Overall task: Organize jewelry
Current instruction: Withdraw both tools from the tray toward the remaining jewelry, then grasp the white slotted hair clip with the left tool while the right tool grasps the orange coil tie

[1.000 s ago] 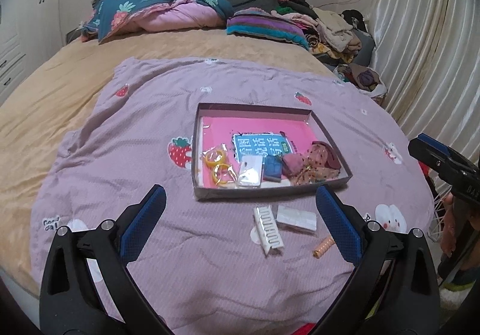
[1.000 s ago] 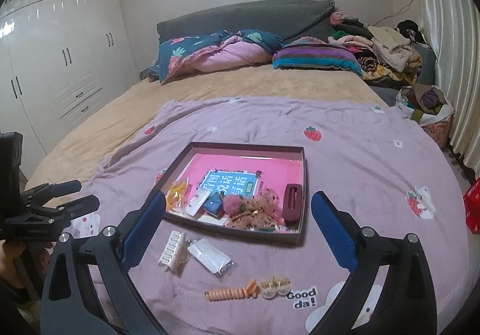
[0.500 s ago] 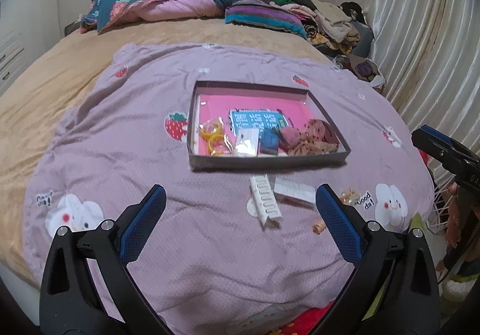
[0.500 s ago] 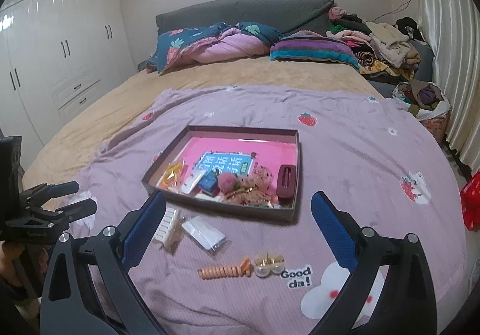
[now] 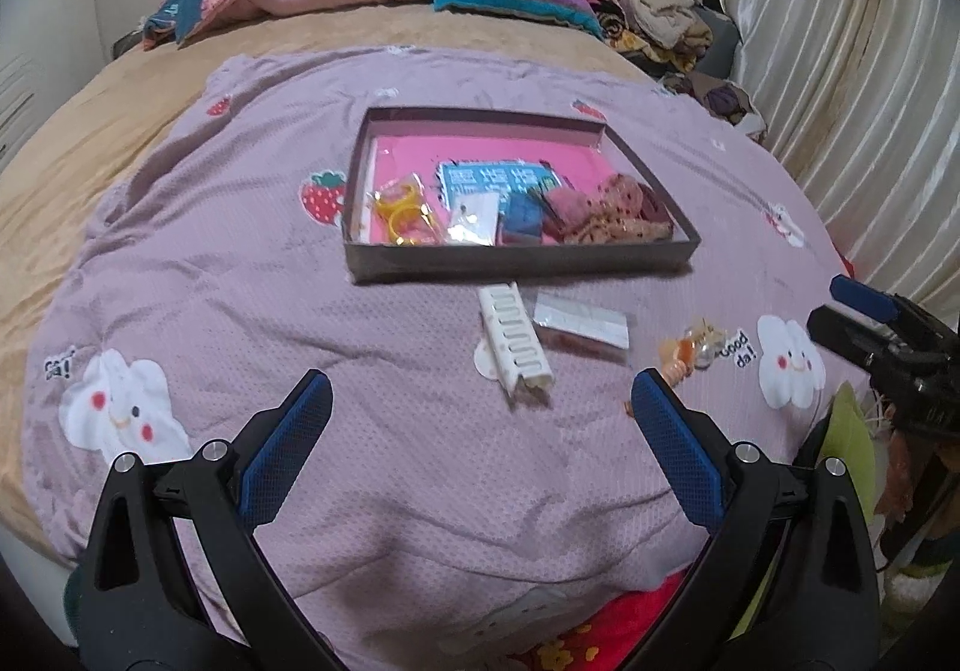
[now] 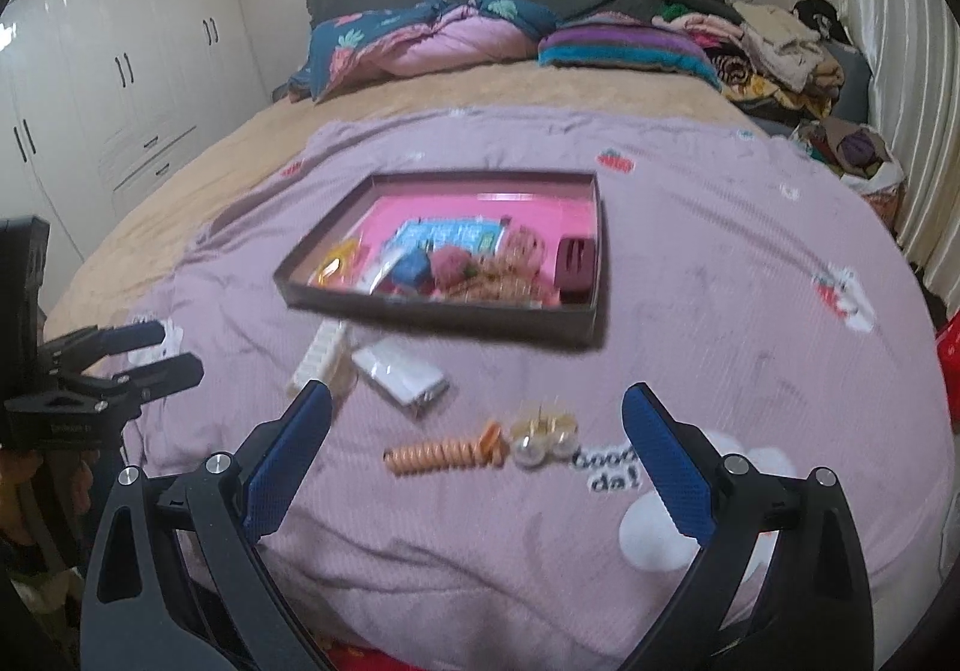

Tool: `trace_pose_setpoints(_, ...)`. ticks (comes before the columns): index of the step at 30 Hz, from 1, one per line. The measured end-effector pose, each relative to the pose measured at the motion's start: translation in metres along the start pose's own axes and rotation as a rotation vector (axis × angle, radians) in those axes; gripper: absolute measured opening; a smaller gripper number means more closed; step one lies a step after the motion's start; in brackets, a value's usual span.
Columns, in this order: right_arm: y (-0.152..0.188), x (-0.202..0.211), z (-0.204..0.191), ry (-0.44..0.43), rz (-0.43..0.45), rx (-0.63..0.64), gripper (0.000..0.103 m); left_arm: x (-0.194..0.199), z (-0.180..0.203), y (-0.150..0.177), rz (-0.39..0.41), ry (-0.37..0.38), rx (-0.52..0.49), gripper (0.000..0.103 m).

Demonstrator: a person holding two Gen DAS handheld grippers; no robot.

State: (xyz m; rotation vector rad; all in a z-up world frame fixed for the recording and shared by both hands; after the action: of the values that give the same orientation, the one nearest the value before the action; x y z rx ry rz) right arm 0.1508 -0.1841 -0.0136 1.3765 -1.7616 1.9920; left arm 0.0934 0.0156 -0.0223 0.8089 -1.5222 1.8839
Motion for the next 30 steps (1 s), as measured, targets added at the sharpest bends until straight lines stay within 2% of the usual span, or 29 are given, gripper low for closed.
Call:
trace_pose_setpoints(14,0.03,-0.018,-0.009,-0.003,-0.062,0.049,0.097,-0.031,0.008,0.036,-0.083,0.0,-0.03,0.093)
trace_pose_setpoints(22,0.045,-0.034,-0.008,-0.006,-0.105,0.064,0.097,-0.044,0.002,0.033,-0.103,0.01,-0.014,0.093)
trace_pose_setpoints(30,0.052,-0.056,-0.018,-0.006,-0.142,0.112,0.097,-0.064,0.006,0.018,-0.132,0.049,-0.01,0.074)
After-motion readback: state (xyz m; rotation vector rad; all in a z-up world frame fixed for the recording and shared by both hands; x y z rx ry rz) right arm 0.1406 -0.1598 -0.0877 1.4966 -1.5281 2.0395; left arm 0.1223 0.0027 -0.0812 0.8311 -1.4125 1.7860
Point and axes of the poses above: each gripper's, at about its wrist camera, not at the fingertips, and x roughly against the way its jaws point, z to its right, y to its underside, the point moved 4 cm from there along -x, roughly the way its jaws point, and after that the axes turned 2 degrees about x, right-handed, at the moved point
